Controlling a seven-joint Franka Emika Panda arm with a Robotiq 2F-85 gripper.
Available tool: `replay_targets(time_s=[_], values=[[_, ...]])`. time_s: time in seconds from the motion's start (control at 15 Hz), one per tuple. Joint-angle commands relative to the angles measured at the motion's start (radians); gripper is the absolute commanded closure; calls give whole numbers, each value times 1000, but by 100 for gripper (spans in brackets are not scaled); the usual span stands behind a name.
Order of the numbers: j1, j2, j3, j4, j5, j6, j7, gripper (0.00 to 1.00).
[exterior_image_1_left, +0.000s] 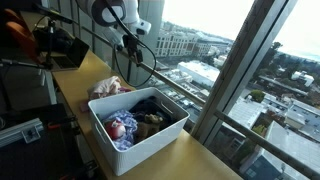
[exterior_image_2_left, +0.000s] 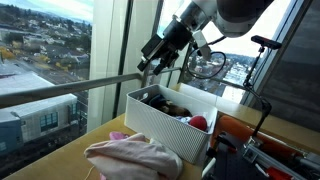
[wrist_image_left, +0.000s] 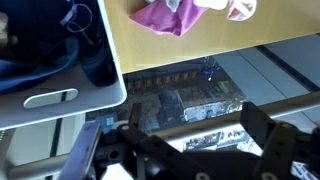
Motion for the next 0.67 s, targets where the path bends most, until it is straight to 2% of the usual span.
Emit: replay_targets(time_s=[0.0,0.33,0.6], values=[[-50,30,-58,-32,-24,-2,-16,0],[-89,97,-117,-109,-49,23,8,0],[-92,162,-152,-112,-79,32,31,0]])
